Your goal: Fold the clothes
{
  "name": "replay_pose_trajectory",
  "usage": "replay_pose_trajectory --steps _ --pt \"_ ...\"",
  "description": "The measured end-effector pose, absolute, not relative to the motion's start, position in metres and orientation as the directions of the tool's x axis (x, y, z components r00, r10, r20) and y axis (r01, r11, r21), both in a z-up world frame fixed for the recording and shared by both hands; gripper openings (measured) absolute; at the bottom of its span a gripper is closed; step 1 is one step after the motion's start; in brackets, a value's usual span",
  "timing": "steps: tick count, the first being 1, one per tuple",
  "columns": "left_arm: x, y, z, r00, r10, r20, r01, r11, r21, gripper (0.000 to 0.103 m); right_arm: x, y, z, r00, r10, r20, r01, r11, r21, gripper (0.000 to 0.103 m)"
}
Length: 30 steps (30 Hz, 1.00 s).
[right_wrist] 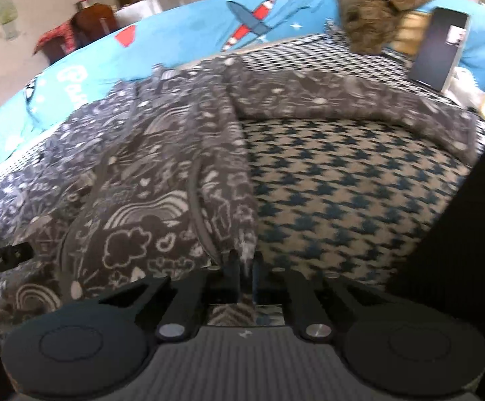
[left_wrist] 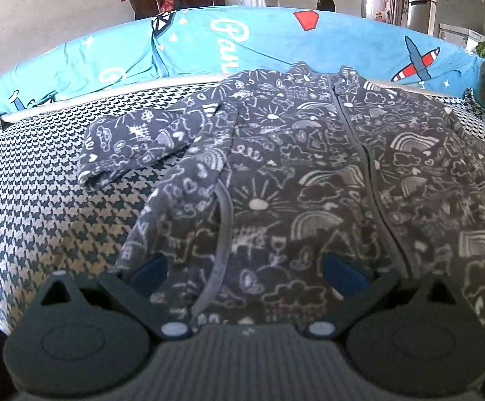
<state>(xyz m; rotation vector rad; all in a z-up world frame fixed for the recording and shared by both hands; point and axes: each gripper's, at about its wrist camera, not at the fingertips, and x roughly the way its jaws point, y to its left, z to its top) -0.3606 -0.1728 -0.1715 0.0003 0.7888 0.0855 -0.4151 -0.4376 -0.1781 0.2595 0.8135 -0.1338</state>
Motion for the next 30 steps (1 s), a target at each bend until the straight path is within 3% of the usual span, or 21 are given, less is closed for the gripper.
replay_pose_trajectory --steps 10,13,22,30 --pt "-0.362 -0.177 -0.184 0.647 0.104 -0.755 -0.08 0.994 0.069 0.103 -0.411 -0.432 -0.184 0.641 -0.052 -0.766 0.223 0.967 0.122 0.007" --pt "-0.362 -0.177 -0.185 0.647 0.105 -0.755 -0.079 0.994 0.07 0.103 -0.413 -0.435 -0.182 0.653 -0.041 -0.756 0.237 0.96 0.152 0.015" --pt "-0.361 -0.175 -0.188 0.643 0.101 -0.759 -0.084 0.995 0.062 0.103 -0.428 -0.426 -0.16 0.775 -0.098 -0.625 0.212 0.971 0.111 0.024" --pt "-0.36 -0.174 -0.189 0.64 0.102 -0.762 -0.085 0.994 0.062 0.103 -0.419 -0.403 -0.163 0.77 0.03 -0.637 0.059 0.991 0.117 0.026"
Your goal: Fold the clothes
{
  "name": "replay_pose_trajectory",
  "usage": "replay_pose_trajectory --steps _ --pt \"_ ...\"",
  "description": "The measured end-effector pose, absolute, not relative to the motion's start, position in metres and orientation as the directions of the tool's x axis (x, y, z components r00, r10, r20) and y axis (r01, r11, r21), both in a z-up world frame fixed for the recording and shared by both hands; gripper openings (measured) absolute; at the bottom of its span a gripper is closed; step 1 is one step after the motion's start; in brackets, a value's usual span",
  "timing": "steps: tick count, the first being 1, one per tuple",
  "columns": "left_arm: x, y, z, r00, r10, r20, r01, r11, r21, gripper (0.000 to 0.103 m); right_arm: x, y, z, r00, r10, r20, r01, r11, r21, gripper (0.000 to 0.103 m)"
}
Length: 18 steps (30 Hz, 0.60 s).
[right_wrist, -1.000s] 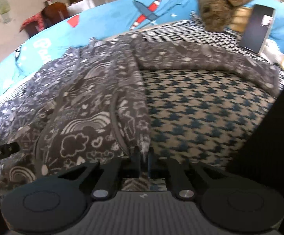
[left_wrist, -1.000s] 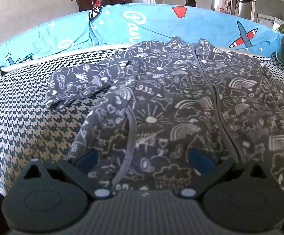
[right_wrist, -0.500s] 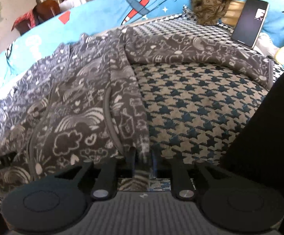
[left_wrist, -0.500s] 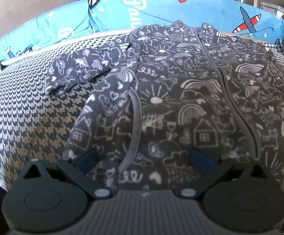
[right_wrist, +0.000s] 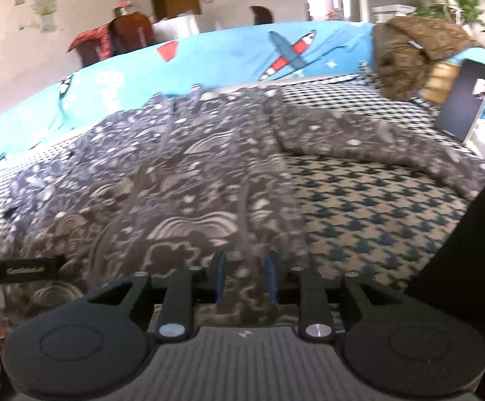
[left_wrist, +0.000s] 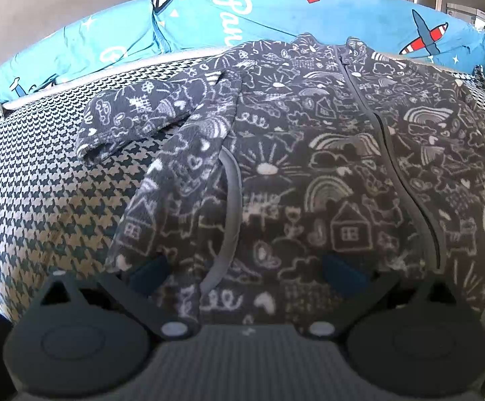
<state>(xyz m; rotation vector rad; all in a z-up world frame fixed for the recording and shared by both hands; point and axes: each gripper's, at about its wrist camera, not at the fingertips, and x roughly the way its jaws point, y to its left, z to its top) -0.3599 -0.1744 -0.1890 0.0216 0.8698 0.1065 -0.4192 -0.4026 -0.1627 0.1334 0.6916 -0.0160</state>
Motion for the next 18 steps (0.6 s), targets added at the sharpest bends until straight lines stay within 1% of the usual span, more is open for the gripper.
replay_pose_trajectory --steps 3,6,9,13,15,18 --pt "-0.359 -0.174 -0.189 0.639 0.103 -0.762 -0.085 0.994 0.063 0.103 -0.415 -0.395 -0.164 0.758 0.078 -0.648 0.009 0.991 0.13 0.031" --pt "-0.359 -0.174 -0.189 0.638 0.103 -0.763 -0.085 0.994 0.063 0.103 -0.407 -0.388 -0.165 0.742 0.117 -0.659 -0.03 0.989 0.143 0.031" --pt "-0.36 -0.175 -0.19 0.641 0.107 -0.76 -0.084 0.994 0.068 0.103 -0.399 -0.379 -0.163 0.744 0.146 -0.651 -0.069 0.987 0.142 0.031" --pt "-0.361 -0.175 -0.19 0.645 0.105 -0.757 -0.082 0.994 0.068 0.103 -0.387 -0.369 -0.162 0.748 0.162 -0.644 -0.097 0.986 0.135 0.031" --pt "-0.361 -0.175 -0.19 0.648 0.104 -0.755 -0.081 0.994 0.067 0.103 -0.38 -0.366 -0.164 0.738 0.173 -0.653 -0.103 0.984 0.144 0.035" --pt "-0.361 -0.175 -0.191 0.652 0.104 -0.751 -0.079 0.994 0.069 0.103 -0.377 -0.364 -0.177 0.719 0.17 -0.674 -0.1 0.985 0.141 0.037"
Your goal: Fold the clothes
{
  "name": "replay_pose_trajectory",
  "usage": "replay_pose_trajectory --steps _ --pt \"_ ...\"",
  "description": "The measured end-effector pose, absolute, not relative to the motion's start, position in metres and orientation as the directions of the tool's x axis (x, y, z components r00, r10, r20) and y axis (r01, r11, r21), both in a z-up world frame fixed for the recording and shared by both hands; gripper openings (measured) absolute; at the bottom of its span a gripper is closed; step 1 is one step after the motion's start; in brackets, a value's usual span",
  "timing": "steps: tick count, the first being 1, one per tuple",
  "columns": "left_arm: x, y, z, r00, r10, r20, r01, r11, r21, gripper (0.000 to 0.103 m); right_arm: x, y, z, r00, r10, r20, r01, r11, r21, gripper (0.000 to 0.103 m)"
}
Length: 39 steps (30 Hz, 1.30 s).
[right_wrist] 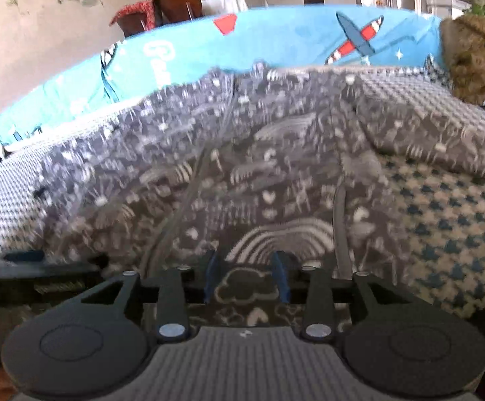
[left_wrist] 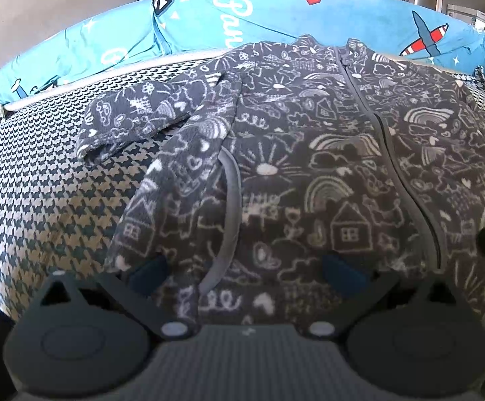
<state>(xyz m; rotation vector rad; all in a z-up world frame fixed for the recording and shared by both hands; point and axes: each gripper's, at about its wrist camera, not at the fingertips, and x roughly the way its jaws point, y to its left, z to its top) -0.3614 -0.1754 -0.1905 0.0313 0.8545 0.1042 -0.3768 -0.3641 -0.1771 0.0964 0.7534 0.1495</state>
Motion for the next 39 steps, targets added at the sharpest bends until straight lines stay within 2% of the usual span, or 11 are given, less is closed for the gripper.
replay_pose_trajectory --steps 8,15,27,37,39 --pt "-0.3615 -0.176 -0.1913 0.656 0.104 -0.748 -0.075 0.995 0.072 0.103 -0.3836 -0.3682 -0.1837 0.739 0.188 -0.647 -0.117 0.982 0.151 0.04" --pt "-0.3614 -0.1738 -0.1918 0.654 0.093 -0.751 -0.075 0.995 0.058 0.103 -0.3865 -0.3658 -0.1835 0.741 0.2 -0.641 -0.13 0.979 0.155 0.046" --pt "-0.3622 -0.1727 -0.192 0.653 0.085 -0.753 -0.073 0.996 0.049 0.103 -0.3868 -0.362 -0.1835 0.74 0.185 -0.647 -0.127 0.983 0.136 0.048" --pt "-0.3631 -0.1727 -0.1923 0.66 0.079 -0.747 -0.062 0.997 0.05 0.103 -0.3852 -0.3686 -0.1825 0.732 0.213 -0.647 -0.118 0.975 0.187 0.049" --pt "-0.3636 -0.1726 -0.1926 0.664 0.077 -0.744 -0.06 0.997 0.049 0.103 -0.3837 -0.3709 -0.1822 0.727 0.234 -0.646 -0.114 0.968 0.222 0.056"
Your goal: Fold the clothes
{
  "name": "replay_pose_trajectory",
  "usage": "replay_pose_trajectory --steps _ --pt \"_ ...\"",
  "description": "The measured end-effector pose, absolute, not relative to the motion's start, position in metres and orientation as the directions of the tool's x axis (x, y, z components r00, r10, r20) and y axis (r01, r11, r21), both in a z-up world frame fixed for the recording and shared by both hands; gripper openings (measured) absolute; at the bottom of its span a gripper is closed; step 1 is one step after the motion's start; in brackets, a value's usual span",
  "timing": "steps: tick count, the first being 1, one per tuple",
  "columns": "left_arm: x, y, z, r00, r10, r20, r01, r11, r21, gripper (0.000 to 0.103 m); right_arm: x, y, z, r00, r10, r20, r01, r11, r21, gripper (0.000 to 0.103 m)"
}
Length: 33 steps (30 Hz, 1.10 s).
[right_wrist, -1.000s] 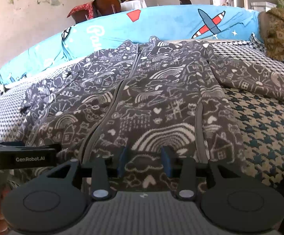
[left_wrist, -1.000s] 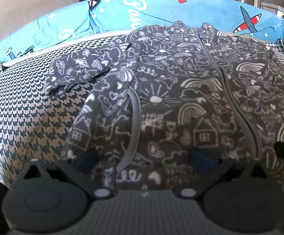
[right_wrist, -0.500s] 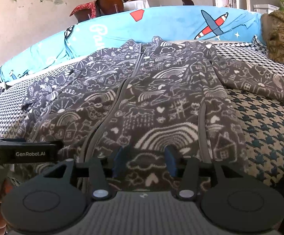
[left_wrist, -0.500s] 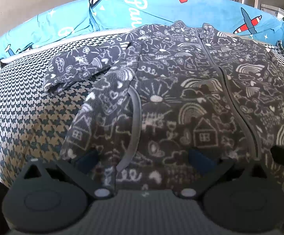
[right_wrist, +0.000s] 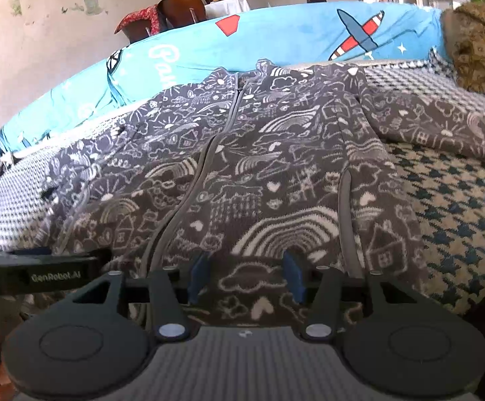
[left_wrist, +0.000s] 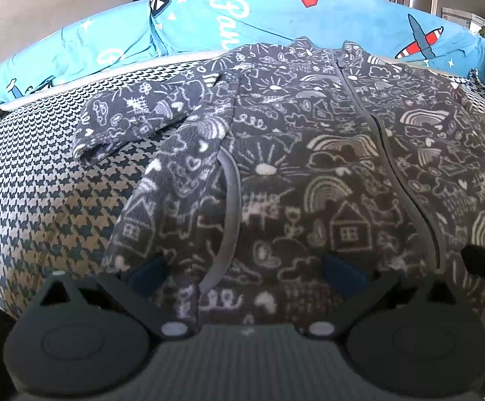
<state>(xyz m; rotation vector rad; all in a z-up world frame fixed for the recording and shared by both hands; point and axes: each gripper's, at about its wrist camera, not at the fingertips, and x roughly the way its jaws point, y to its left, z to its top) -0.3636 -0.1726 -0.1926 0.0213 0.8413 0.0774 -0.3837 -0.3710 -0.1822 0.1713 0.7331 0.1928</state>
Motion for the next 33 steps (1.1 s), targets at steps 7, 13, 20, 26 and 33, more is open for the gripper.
replay_pose_trajectory --steps 7,13,20,26,33 --pt "-0.366 -0.174 -0.194 0.677 0.082 -0.731 -0.058 0.997 0.059 0.103 -0.384 -0.369 -0.182 0.715 0.264 -0.647 -0.122 0.959 0.257 0.069" --pt "-0.368 -0.175 -0.195 0.687 0.088 -0.722 -0.057 0.996 0.067 0.103 -0.385 -0.367 -0.183 0.716 0.276 -0.642 -0.137 0.956 0.258 0.079" --pt "-0.369 -0.174 -0.196 0.693 0.087 -0.716 -0.054 0.996 0.069 0.103 -0.386 -0.363 -0.184 0.716 0.281 -0.639 -0.155 0.957 0.247 0.086" --pt "-0.37 -0.174 -0.196 0.693 0.084 -0.716 -0.053 0.996 0.066 0.103 -0.386 -0.363 -0.184 0.717 0.286 -0.636 -0.157 0.955 0.252 0.088" --pt "-0.369 -0.177 -0.193 0.697 0.097 -0.711 -0.043 0.995 0.093 0.103 -0.387 -0.361 -0.184 0.717 0.285 -0.636 -0.166 0.956 0.242 0.089"
